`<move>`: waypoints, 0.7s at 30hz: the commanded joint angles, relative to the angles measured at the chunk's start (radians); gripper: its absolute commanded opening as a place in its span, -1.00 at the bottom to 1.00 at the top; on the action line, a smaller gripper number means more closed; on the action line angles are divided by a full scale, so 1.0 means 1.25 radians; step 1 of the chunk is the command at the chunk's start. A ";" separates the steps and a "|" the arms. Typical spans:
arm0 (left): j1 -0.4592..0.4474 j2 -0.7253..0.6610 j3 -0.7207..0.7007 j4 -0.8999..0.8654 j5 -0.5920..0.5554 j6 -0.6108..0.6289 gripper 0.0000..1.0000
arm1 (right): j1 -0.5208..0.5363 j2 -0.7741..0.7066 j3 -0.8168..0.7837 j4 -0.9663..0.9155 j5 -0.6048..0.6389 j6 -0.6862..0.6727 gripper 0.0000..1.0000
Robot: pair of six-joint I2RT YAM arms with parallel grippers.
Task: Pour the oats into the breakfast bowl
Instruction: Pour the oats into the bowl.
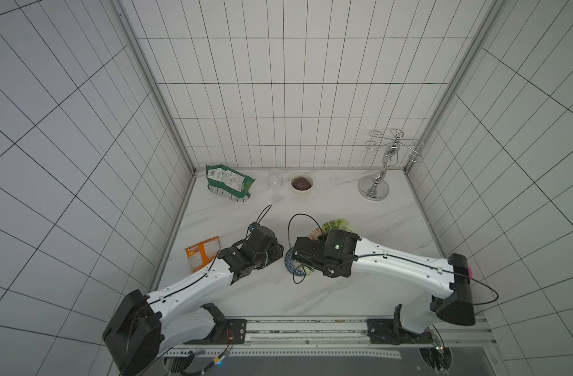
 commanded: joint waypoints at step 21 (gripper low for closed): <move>0.001 -0.013 -0.026 0.033 0.001 -0.013 -0.25 | 0.038 -0.031 -0.037 0.046 0.216 -0.033 -1.00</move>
